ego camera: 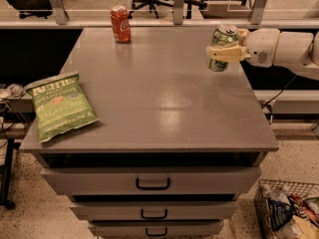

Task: Move green can near green jalapeno chip bag

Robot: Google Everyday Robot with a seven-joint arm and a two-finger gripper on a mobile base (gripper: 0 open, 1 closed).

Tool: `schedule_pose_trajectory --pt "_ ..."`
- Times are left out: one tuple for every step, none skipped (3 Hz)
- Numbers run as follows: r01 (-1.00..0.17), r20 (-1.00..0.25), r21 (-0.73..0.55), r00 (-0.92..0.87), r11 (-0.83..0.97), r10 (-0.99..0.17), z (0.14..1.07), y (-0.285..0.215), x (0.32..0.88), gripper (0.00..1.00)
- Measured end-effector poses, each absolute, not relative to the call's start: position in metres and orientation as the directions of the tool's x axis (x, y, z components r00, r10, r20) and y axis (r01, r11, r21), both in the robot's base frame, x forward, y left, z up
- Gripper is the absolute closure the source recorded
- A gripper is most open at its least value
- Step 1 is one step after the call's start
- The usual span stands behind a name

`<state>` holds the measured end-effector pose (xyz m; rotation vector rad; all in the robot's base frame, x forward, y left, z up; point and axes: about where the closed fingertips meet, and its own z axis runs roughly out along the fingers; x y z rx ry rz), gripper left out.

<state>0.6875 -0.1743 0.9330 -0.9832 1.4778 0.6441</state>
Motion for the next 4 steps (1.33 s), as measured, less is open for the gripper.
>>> schedule_pose_trajectory --pt "-0.861 -0.977 -0.143 0.044 0.488 -0.209 0.933 -0.171 0.688 1.00" --pt "-0.861 -0.977 -0.143 0.044 0.488 -0.208 0.933 -0.171 0.688 1.00" --pt "-0.871 -0.978 -0.154 0.069 0.466 -0.195 0.938 -0.147 0.688 1.00" --pt "-0.894 -0.979 -0.168 0.103 0.415 -0.174 0.944 -0.088 0.685 1.00"
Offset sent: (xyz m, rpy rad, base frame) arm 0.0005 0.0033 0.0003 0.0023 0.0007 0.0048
